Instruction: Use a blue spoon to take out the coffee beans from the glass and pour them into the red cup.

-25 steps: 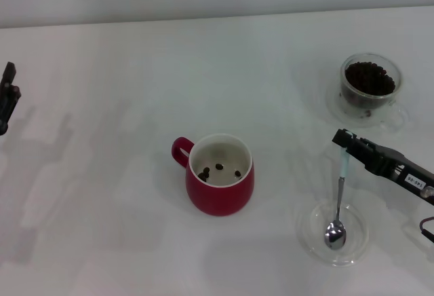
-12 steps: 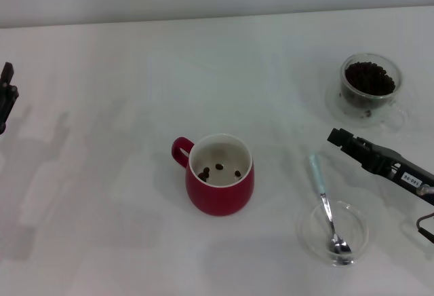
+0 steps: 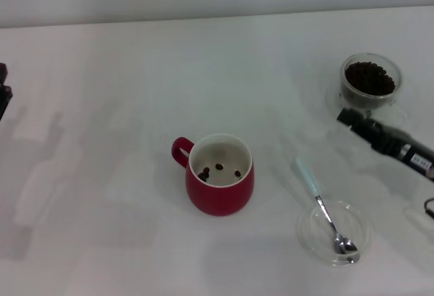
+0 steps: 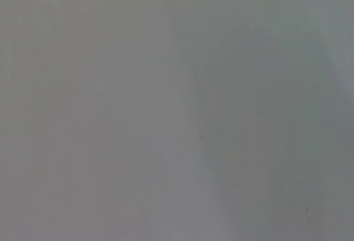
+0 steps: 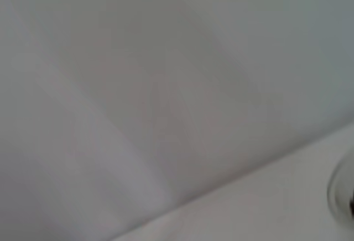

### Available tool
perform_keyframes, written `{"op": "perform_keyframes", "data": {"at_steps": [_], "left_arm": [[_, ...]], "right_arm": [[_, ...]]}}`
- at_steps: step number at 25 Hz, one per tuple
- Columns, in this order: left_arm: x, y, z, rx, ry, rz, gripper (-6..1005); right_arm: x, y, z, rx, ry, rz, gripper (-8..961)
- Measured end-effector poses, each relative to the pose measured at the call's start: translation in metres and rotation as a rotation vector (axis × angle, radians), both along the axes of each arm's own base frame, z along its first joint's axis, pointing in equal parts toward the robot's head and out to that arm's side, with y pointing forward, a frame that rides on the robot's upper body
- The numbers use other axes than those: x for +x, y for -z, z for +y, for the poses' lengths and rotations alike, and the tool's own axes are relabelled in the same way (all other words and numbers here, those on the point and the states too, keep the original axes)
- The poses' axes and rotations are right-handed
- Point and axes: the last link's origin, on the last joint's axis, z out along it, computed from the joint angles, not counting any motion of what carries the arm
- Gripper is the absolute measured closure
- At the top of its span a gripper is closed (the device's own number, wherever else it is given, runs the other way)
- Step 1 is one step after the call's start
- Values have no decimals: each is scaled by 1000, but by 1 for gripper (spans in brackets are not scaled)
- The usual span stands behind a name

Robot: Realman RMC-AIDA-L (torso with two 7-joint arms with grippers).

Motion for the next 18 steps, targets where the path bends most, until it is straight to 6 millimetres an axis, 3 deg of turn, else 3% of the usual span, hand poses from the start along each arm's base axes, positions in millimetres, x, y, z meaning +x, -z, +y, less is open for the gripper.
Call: {"op": "perform_keyframes", "data": {"at_steps": [8,18], "left_arm": [[-5,-7,-2,52,-32,-21,288],[-8,-20,0,172,-85,-107,288]], "right_arm": [[3,-39,25,196,-56,-135,662],[33,-85,24,569,67,-376,651]]}}
